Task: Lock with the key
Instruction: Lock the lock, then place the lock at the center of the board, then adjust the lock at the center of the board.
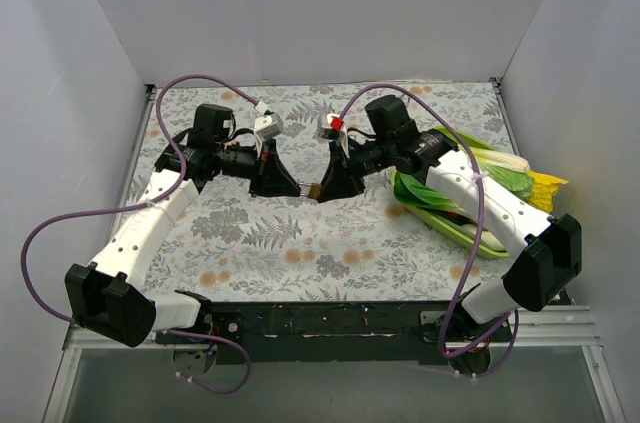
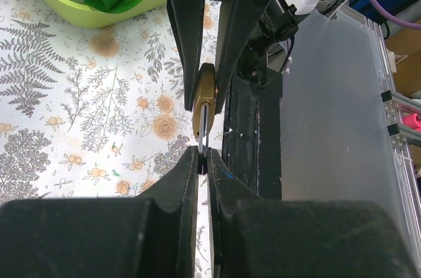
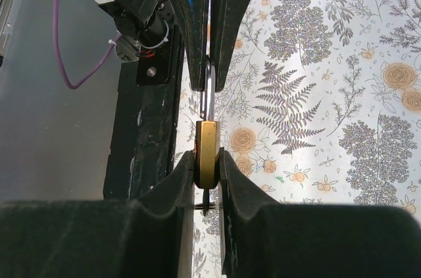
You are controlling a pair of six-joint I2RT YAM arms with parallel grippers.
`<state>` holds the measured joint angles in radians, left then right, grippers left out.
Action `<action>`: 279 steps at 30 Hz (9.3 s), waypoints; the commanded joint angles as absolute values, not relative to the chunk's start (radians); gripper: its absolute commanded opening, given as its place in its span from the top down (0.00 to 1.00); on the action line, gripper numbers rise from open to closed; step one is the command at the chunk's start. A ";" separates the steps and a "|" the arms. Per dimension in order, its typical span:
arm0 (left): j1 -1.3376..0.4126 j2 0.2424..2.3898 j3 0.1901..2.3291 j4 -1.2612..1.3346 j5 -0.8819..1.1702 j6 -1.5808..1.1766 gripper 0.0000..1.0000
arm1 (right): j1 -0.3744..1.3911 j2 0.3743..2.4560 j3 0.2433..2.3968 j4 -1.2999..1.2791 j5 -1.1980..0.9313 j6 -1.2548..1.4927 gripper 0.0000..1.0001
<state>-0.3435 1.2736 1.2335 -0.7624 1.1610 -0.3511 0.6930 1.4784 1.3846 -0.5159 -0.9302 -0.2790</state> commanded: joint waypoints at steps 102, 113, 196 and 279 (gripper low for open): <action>-0.126 1.322 1.104 -0.115 0.997 -1.493 0.36 | 0.907 1.569 1.315 0.331 -0.006 0.167 0.99; -0.132 1.313 1.080 -0.097 0.983 -1.549 0.56 | 0.928 1.565 1.302 0.334 0.026 0.149 0.99; 0.060 1.465 1.405 -0.795 0.562 -0.778 1.00 | 0.813 1.393 1.104 0.104 -0.337 0.065 0.99; 0.083 1.819 1.290 -0.945 0.318 -0.419 0.49 | 0.733 1.393 1.104 0.091 -0.658 0.003 0.99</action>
